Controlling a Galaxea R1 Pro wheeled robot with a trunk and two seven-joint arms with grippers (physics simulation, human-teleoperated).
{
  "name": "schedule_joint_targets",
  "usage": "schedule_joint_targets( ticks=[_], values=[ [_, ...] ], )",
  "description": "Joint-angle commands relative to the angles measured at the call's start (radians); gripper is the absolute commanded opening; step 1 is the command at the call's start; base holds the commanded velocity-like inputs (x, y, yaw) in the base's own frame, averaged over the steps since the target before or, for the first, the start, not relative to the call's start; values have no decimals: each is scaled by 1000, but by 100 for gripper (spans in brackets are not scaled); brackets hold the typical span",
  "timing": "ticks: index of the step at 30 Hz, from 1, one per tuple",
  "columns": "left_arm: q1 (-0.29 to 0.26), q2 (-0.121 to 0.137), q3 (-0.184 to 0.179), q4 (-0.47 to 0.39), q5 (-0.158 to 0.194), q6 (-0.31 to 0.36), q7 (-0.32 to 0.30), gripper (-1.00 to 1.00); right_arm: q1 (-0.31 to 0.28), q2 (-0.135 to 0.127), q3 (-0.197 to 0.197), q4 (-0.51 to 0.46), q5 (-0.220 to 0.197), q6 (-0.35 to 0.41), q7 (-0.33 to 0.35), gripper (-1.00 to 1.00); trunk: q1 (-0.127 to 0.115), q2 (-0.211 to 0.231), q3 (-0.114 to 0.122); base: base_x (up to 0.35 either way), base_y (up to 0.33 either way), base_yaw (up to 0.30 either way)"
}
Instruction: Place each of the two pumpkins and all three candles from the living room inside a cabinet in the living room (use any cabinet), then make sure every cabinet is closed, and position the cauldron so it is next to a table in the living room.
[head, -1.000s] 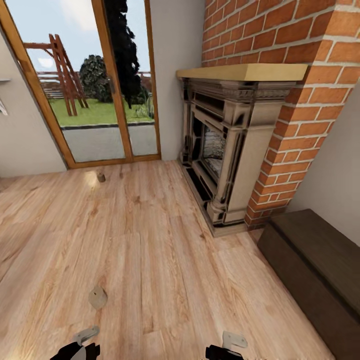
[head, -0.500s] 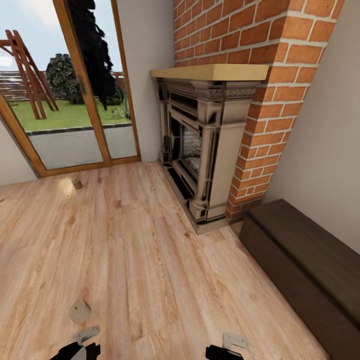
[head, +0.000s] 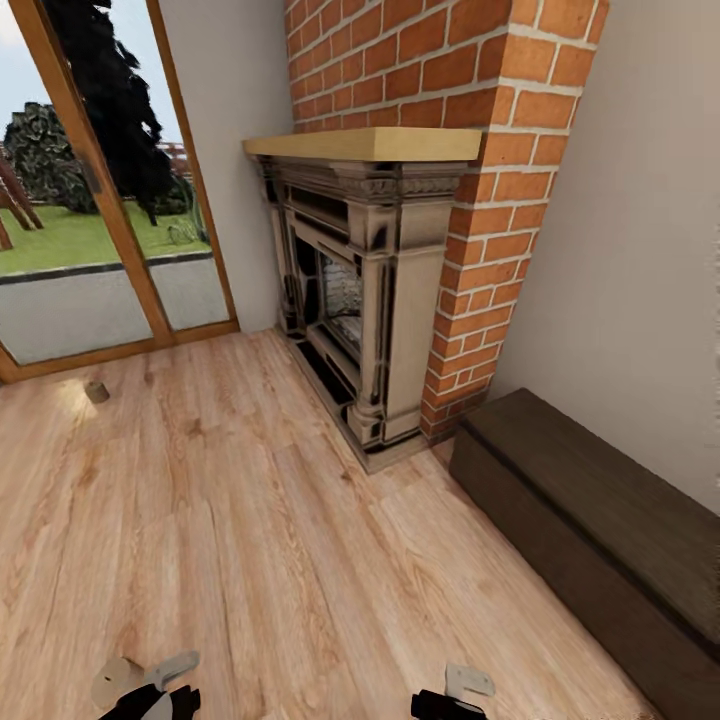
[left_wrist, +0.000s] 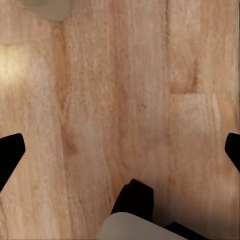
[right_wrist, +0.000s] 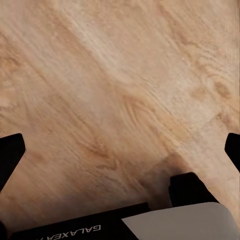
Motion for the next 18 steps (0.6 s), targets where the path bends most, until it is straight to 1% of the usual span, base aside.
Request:
schedule_joint_targets(
  ticks=[1,7,18],
  values=[
    [0,0,0,0,0,0,0,100,0,0,0,0,0,0,0,100,0,0,0,91,191,-278],
    [0,-2,0,0,0,-1,0,100,0,0,0,1,0,-1,0,100,0,0,0,30,160,-278],
    [0,-2,0,0,0,-1,0,100,0,0,-1,2,0,-2,0,100,0,0,0,1,16,-278]
  ],
)
